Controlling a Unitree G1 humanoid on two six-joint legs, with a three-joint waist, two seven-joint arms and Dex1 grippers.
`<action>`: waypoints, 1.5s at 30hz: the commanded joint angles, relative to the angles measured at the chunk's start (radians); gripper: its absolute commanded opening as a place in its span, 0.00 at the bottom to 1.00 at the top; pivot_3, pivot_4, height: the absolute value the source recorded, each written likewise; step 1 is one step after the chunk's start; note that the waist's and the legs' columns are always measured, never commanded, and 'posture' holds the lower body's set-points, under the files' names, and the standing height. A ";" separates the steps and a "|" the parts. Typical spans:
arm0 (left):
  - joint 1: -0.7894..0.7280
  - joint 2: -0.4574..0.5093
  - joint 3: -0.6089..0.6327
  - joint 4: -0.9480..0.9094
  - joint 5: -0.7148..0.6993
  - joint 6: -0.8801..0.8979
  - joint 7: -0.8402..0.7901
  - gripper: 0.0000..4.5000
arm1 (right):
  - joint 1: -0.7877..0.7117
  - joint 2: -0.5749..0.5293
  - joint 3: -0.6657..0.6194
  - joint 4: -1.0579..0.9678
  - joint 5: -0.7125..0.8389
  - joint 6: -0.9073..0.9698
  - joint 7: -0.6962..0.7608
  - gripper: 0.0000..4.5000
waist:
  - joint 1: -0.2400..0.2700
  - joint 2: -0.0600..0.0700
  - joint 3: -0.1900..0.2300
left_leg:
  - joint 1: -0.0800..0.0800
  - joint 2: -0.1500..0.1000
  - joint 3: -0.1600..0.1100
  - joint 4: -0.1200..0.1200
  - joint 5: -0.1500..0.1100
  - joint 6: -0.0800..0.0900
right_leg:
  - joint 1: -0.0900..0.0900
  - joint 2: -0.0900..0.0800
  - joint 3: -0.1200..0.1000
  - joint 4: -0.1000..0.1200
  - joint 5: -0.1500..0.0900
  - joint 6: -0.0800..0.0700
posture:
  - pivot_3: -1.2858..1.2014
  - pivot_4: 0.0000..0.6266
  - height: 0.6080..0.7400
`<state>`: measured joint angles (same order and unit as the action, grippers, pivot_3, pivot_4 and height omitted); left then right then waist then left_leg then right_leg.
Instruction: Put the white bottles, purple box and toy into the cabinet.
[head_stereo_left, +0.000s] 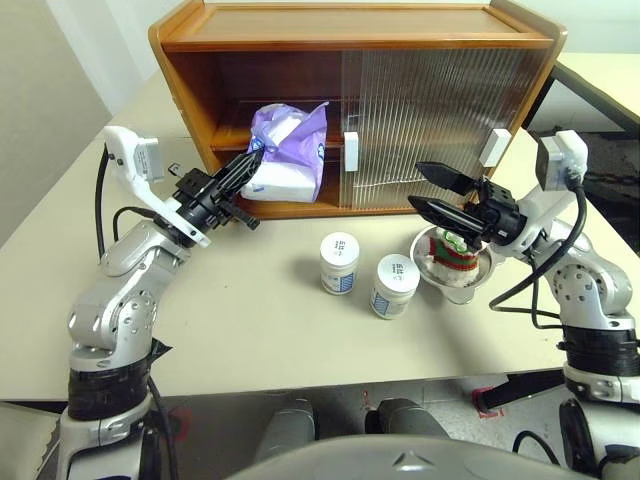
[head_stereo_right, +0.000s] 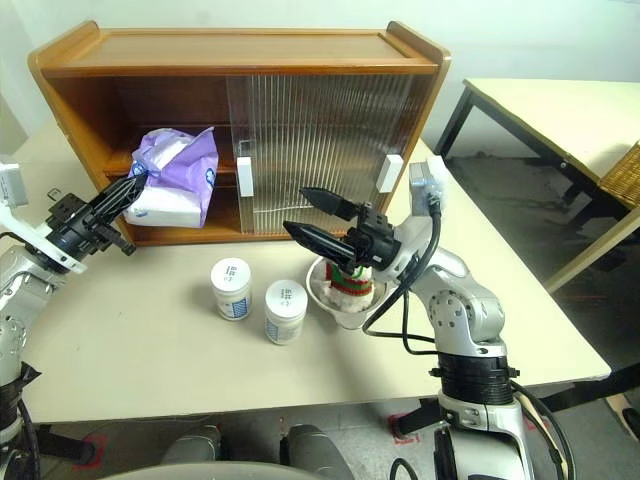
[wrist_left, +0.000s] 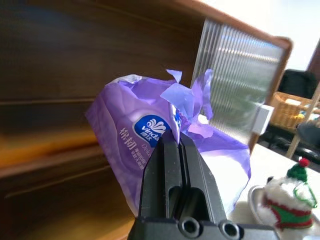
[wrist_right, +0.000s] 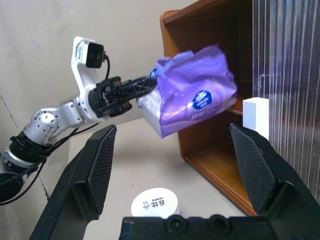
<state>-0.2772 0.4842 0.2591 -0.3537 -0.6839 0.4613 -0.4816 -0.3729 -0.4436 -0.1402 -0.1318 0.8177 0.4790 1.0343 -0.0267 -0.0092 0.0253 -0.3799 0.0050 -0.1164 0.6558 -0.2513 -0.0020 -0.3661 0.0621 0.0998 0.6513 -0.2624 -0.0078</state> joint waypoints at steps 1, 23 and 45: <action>-0.061 -0.030 -0.011 0.094 0.027 -0.018 0.017 0.00 | 0.006 0.001 0.001 -0.018 -0.007 -0.010 -0.005 1.00 | 0.000 0.000 0.000 | 0.000 0.000 0.000 0.002 0.000 0.000 | 0.001 0.000 0.000 0.000 0.000 0.000 | 0.48 0.03 1.00; -0.366 -0.127 -0.067 0.652 0.236 -0.276 -0.093 0.00 | 0.040 0.002 -0.008 -0.052 -0.001 -0.017 -0.042 1.00 | -0.015 0.000 0.000 | -0.001 -0.001 -0.001 0.006 0.004 0.004 | 0.002 0.001 0.001 -0.003 0.005 0.011 | 0.47 0.05 1.00; -0.379 -0.175 -0.008 0.623 0.231 -0.437 -0.080 0.99 | 0.026 -0.005 -0.002 -0.033 0.001 -0.006 -0.028 1.00 | -0.017 -0.003 0.002 | -0.001 -0.002 0.000 0.006 0.005 0.005 | 0.003 0.001 0.001 -0.003 0.004 0.012 | 0.48 0.06 1.00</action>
<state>-0.6502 0.3132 0.2415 0.2948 -0.4413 0.0451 -0.5540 -0.3391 -0.4420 -0.1438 -0.1708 0.8171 0.4657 0.9999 -0.0432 -0.0125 0.0277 -0.3813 0.0025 -0.1164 0.6618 -0.2465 0.0027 -0.3634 0.0633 0.1008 0.6483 -0.2582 0.0043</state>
